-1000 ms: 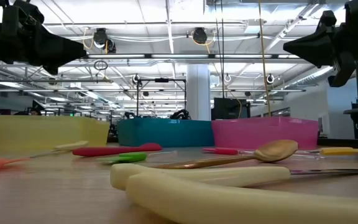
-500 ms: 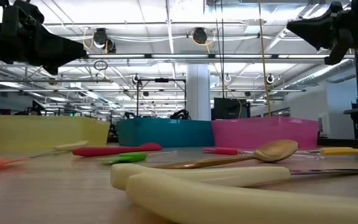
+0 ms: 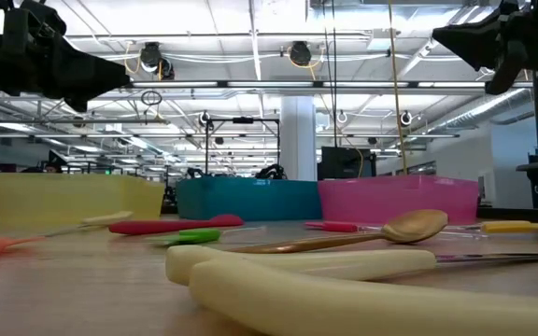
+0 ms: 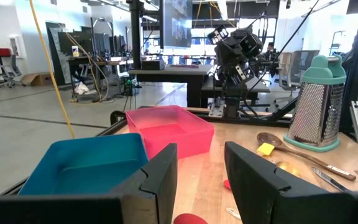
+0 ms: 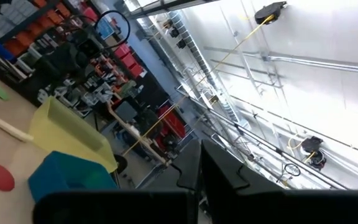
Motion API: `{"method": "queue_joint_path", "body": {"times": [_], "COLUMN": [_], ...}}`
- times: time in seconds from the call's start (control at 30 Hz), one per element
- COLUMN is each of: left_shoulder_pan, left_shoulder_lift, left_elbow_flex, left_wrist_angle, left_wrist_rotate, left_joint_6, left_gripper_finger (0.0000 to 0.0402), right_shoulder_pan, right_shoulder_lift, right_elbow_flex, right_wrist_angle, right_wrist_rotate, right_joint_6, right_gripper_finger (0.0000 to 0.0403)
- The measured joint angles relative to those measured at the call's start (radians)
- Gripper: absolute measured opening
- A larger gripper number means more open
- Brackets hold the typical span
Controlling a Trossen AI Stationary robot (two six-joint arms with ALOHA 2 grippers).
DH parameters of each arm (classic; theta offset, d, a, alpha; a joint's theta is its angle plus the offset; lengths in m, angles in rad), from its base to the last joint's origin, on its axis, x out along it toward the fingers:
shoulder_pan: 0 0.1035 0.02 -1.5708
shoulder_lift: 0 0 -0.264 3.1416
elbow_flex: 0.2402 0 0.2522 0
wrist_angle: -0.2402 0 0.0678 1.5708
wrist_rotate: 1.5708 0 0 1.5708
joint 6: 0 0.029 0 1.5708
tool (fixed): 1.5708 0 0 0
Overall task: Pick & Place Kitchen Items
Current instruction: Put the red spatula into the red bin
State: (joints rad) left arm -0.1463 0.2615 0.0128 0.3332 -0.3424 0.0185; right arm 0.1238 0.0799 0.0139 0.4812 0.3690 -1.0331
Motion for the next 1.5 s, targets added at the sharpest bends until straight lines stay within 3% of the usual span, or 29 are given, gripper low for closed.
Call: {"method": "queue_joint_path", "body": {"times": [0.13,0.4,0.5,0.73,0.9,1.0,1.13,1.3,1.5], "left_shoulder_pan": [0.000,0.000,0.000,0.000,0.000,0.000,0.000,0.000,0.000], "left_shoulder_lift": [0.000,0.000,0.000,0.000,0.000,0.000,0.000,0.000,0.000], "left_elbow_flex": [0.000,0.000,0.000,0.000,0.000,0.000,0.000,0.000,0.000], "left_wrist_angle": [0.000,0.007,0.009,0.009,0.008,0.008,0.008,-0.001,-0.003], "left_wrist_rotate": [0.000,0.000,0.000,0.000,-0.013,-0.059,-0.077,-0.079,-0.077], "left_joint_6": [0.000,0.024,0.036,0.032,0.032,0.031,0.016,0.008,0.061], "left_gripper_finger": [0.0136,0.0136,0.0136,0.0136,0.0136,0.0136,0.0136,0.0136,0.0136], "right_shoulder_pan": [0.000,0.000,0.001,0.001,0.001,0.000,0.002,0.002,0.002], "right_shoulder_lift": [0.000,0.000,0.000,0.000,0.000,0.000,0.000,0.000,0.000], "right_elbow_flex": [0.000,0.000,0.000,0.000,0.000,0.000,0.000,0.000,0.000], "right_wrist_angle": [-0.005,-0.131,-0.160,-0.152,-0.151,-0.152,-0.131,-0.084,-0.001], "right_wrist_rotate": [-0.002,-0.003,-0.003,-0.003,-0.003,-0.008,-0.109,-0.112,-0.112], "right_joint_6": [0.050,0.547,0.664,0.645,0.361,0.301,0.559,0.700,0.697], "right_gripper_finger": [0.0009,0.0009,0.0009,0.0009,0.0009,0.0009,0.0009,0.0009,0.0009]}}
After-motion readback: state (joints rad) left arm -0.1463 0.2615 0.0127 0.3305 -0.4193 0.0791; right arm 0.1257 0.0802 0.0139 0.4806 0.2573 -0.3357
